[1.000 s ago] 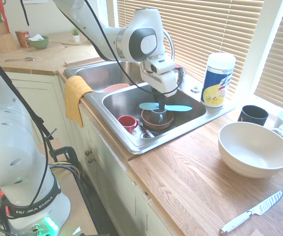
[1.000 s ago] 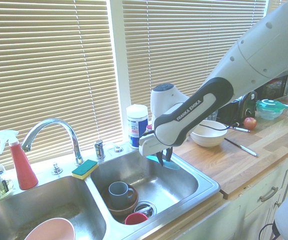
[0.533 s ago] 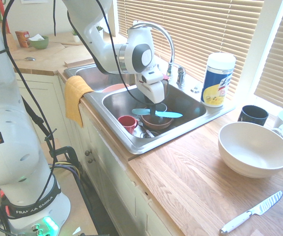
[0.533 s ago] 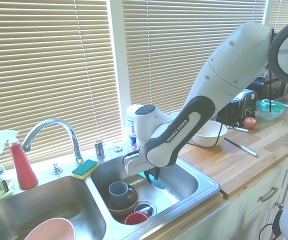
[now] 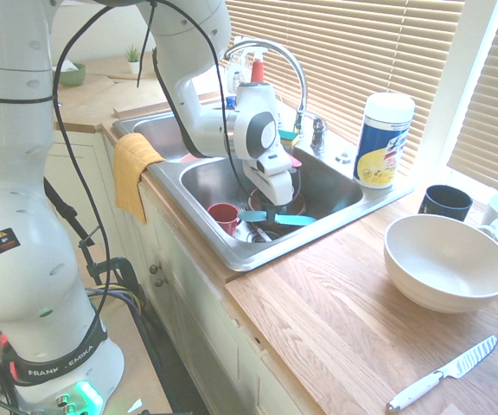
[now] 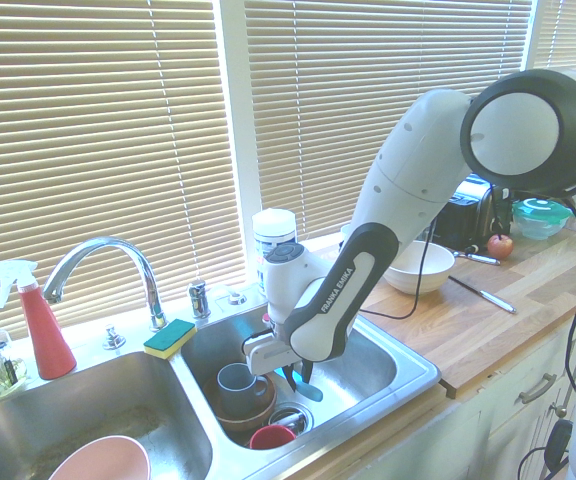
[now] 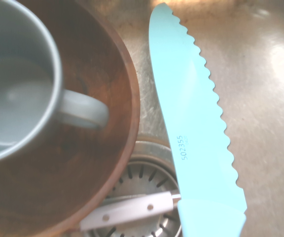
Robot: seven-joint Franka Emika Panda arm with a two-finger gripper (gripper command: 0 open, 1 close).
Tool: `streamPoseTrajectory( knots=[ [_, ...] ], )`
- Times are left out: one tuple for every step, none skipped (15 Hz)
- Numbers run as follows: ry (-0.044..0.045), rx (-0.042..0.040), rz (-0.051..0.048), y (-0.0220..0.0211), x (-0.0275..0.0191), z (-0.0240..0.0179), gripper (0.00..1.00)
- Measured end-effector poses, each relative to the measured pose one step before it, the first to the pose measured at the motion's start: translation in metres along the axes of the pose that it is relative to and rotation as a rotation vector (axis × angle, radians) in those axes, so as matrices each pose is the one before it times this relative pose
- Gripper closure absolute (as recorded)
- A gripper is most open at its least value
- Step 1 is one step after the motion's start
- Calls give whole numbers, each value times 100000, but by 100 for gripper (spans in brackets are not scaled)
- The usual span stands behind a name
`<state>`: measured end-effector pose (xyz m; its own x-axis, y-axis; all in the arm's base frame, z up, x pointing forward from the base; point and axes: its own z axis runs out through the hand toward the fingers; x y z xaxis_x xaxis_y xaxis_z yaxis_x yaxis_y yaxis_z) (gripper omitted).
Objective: Put the knife into the sink
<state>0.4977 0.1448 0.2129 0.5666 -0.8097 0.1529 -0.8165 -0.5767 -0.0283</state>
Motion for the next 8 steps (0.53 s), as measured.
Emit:
streamPoseTrajectory(
  knots=[
    [-99,-763,-340,-104,156,748,100],
    [-590,-513,-114,-13,39,766,100],
    [-764,-475,-375,108,76,625,100],
    [-632,-229,-147,131,143,517,100],
    [-710,-483,189,159,188,465,0],
    [-994,-729,264,153,84,439,0],
    [-1189,-721,162,94,-78,470,0],
    [-741,-676,-271,38,-73,460,0]
  ],
)
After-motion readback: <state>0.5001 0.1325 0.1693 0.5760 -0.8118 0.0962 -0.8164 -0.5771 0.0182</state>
